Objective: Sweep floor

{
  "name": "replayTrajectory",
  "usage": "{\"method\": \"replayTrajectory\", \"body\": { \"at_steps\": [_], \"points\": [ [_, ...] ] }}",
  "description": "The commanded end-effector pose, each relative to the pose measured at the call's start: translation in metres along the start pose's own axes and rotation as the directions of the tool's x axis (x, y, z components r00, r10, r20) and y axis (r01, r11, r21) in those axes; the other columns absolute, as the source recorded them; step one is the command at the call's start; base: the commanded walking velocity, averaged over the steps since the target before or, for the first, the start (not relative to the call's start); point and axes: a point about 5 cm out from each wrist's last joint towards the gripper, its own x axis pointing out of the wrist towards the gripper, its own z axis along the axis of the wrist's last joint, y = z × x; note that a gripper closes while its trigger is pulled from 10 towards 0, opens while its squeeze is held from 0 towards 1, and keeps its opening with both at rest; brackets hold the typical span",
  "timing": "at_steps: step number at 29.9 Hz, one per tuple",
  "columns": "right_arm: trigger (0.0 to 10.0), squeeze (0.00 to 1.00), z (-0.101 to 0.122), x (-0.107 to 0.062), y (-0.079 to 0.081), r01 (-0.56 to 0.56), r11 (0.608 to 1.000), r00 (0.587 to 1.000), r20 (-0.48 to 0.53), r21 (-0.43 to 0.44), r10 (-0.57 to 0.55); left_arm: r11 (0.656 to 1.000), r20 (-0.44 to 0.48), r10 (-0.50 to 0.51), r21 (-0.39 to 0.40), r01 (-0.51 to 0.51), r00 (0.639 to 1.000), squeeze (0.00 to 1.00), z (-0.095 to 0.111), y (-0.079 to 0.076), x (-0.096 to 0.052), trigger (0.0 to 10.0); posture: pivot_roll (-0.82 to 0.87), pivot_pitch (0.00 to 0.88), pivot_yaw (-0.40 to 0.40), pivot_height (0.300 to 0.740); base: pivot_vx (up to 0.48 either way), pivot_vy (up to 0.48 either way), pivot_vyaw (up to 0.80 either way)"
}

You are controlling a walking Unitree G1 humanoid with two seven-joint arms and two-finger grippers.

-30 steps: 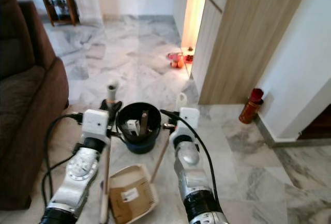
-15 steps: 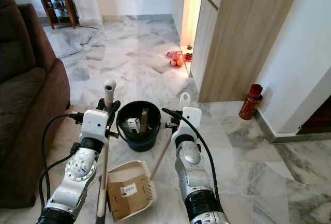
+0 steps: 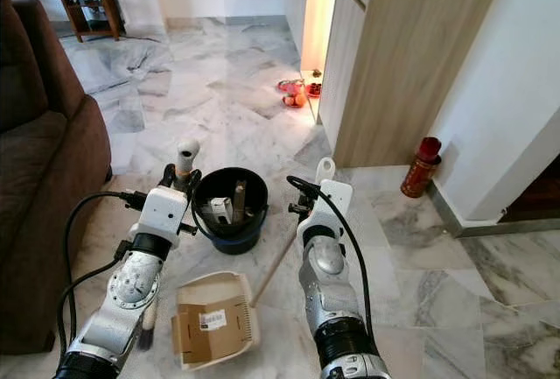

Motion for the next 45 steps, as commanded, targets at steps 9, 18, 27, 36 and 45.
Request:
{"method": "replayTrajectory", "body": {
  "at_steps": [9, 18, 27, 36, 45],
  "points": [
    [10.0, 0.00, 0.036, 0.004, 0.011, -0.028, 0.997, 0.993, 0.119, 0.069, 0.020, 0.999, 0.036, 0.018, 0.038, -0.019, 0.999, 0.00, 0.003, 0.005, -0.001, 10.0, 0.15, 0.000, -0.025, 0.740, 0.000, 0.000, 0.00],
    [10.0, 0.00, 0.050, 0.001, 0.011, -0.032, 0.996, 0.988, 0.153, 0.083, 0.019, 0.995, 0.034, 0.031, 0.097, -0.034, 0.999, 0.00, -0.001, 0.017, -0.006, 10.0, 0.15, 0.000, -0.025, 0.740, 0.000, 0.000, 0.00],
    [10.0, 0.00, 0.061, -0.002, 0.017, -0.063, 0.993, 0.985, 0.166, 0.096, 0.047, 0.987, -0.028, 0.060, 0.152, -0.055, 0.998, 0.00, -0.019, 0.036, -0.020, 10.0, 0.16, 0.000, -0.029, 0.740, 0.000, 0.000, 0.00],
    [10.0, 0.00, 0.075, -0.003, 0.017, -0.059, 0.991, 0.979, 0.200, 0.116, 0.035, 0.986, -0.052, 0.057, 0.157, -0.048, 0.997, 0.00, -0.026, 0.034, -0.026, 10.0, 0.15, 0.000, -0.030, 0.740, 0.000, 0.000, 0.00],
    [10.0, 0.00, 0.085, -0.005, 0.021, -0.086, 0.986, 0.966, 0.254, 0.140, 0.048, 0.988, -0.054, 0.047, 0.148, -0.039, 0.997, 0.00, -0.027, 0.030, -0.027, 10.0, 0.16, 0.000, -0.032, 0.740, 0.000, 0.000, 0.00]
  ]
}}
